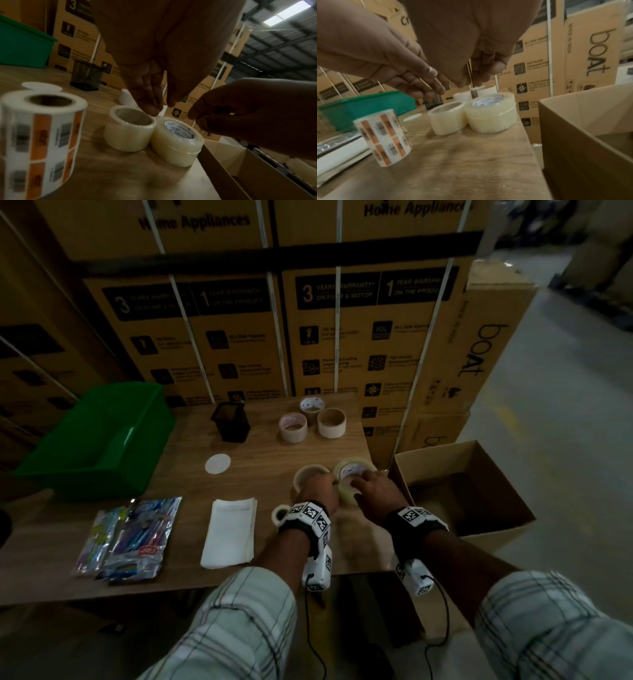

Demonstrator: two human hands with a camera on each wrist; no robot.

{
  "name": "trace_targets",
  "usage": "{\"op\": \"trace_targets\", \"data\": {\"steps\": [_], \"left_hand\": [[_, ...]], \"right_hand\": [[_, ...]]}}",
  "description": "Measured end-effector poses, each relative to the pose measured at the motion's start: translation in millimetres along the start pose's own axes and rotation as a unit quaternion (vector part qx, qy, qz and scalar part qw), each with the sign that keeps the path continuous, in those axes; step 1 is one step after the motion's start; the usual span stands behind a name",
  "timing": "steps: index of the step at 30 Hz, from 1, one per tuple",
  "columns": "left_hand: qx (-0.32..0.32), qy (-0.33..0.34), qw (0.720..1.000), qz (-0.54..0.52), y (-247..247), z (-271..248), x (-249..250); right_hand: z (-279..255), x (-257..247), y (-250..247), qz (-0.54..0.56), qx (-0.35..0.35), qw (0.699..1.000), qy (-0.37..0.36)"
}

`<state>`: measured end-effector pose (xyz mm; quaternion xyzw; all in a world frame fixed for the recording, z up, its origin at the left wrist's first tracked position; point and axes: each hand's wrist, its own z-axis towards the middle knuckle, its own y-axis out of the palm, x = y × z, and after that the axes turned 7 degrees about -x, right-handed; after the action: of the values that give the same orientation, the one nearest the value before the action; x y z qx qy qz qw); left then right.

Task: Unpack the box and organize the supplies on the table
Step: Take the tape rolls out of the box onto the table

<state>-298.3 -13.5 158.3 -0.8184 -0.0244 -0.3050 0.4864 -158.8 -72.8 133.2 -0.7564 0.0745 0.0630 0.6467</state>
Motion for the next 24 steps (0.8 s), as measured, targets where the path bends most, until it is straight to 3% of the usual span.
{"op": "trace_targets", "data": {"steps": [6,13,19,24], "left_hand": [[0.000,0.075,0.997,-0.016,-11.8,-20.4,13.2],[-0.047,0.149,0.988,0.009,7.1,-11.1,58.0],[-0.116,0.133,0.984,-0.018,39.0,30.3,104.5],[-0.164,0.094,0.982,-0.002,67.2,79.5,141.2]], "right_hand": [[-34.3,5.1,-28.0,0.043,0.023,0.999,0.019],[-65.9,42.7,-39.9,0.033,-0.020,0.997,0.059],[-53.5,121.0,-19.5,0.068,-0.034,0.992,0.103],[-48.3,179.0,-31.5,0.128,-0.017,0.985,0.110]]}}
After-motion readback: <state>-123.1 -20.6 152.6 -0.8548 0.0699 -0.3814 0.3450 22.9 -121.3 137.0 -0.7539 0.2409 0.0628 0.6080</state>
